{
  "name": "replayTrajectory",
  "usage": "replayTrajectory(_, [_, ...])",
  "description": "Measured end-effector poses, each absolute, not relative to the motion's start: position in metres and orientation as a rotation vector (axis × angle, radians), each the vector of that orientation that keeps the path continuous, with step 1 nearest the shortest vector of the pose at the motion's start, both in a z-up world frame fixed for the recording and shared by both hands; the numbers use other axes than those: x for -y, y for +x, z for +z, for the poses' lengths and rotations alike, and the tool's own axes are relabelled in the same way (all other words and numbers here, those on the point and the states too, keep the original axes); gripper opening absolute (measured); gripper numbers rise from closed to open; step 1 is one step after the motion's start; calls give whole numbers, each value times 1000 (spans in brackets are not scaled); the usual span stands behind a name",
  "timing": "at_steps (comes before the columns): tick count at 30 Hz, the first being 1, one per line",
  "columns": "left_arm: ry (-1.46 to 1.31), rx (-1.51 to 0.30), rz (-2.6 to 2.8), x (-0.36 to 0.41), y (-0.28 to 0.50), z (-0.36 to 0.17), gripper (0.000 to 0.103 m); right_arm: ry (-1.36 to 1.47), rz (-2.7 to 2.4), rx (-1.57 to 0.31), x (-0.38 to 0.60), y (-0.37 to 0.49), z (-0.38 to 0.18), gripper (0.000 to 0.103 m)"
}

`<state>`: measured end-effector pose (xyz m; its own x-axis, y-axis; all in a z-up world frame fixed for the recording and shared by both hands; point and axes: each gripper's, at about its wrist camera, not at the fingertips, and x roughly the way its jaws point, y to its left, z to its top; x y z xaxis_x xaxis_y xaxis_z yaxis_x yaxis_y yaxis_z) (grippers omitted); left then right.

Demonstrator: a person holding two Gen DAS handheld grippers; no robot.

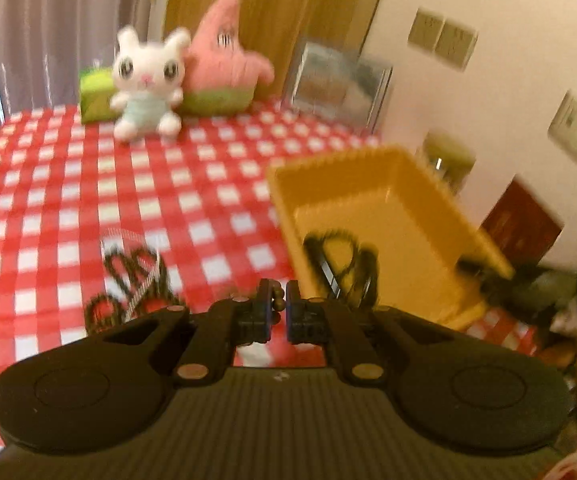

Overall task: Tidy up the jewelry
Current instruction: 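Lift the bead necklace and lower it into the orange tray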

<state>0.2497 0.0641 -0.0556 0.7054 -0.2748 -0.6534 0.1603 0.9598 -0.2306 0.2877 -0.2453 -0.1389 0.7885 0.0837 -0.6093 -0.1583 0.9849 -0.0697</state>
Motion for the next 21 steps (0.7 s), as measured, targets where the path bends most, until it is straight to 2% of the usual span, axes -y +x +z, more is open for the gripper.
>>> replayTrajectory(11, [-221, -606, -248, -87, 249, 29, 5, -119, 132, -649, 242, 287, -136, 4])
replayTrajectory(21, [-211, -564, -258, -81, 253, 61, 5, -121, 135, -646, 239, 286, -135, 3])
